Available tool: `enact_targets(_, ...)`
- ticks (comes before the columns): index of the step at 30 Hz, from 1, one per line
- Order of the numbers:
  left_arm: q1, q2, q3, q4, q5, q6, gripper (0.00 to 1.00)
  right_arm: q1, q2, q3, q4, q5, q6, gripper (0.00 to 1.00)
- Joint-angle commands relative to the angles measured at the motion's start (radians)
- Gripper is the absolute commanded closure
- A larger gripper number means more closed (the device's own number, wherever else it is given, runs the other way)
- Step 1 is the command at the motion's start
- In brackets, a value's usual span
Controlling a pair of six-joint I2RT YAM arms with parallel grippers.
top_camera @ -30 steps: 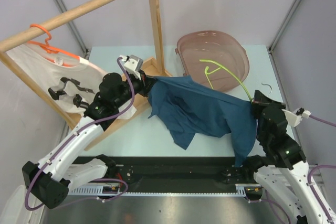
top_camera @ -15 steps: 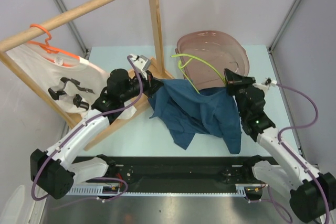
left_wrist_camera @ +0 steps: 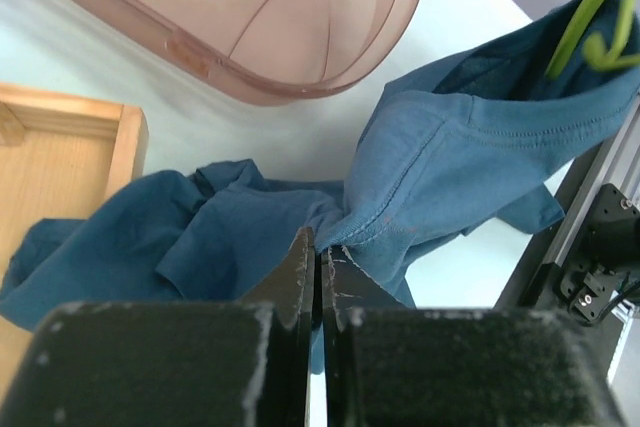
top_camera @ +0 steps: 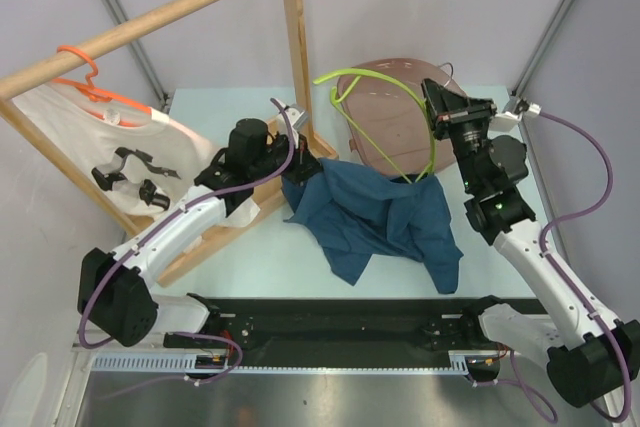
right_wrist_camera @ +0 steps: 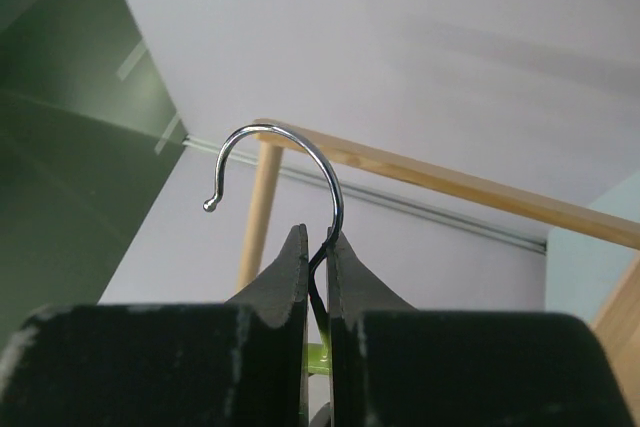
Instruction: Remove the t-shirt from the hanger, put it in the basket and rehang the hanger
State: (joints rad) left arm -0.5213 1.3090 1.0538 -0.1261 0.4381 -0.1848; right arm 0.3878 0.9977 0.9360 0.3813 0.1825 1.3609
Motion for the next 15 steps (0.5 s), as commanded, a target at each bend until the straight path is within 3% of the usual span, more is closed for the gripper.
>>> enact_targets(1,-0.005,0.006,0.06,-0.027,0.004,-0.019,1.0,-0.027,0.012,0.116,0.122,-0.106,0.01,1.0)
enact_targets(6,-0.006,0.019,0.071,-0.044,-0.002,-0.018,1.0,-0.078,0.028,0.127,0.151,-0.173,0.046,1.0)
enact_targets(11,-0.006,0.019,0.071,-0.05,-0.032,-0.015,1.0,-0.107,0.01,0.142,0.105,-0.236,-0.037,1.0)
enact_targets(13,-0.006,0.021,0.083,-0.069,-0.047,-0.012,0.98,-0.113,-0.008,0.171,-0.02,-0.235,-0.139,1.0)
enact_targets(15,-0.005,0.016,0.087,-0.078,-0.055,-0.005,0.85,-0.106,-0.025,0.233,-0.202,-0.201,-0.233,1.0)
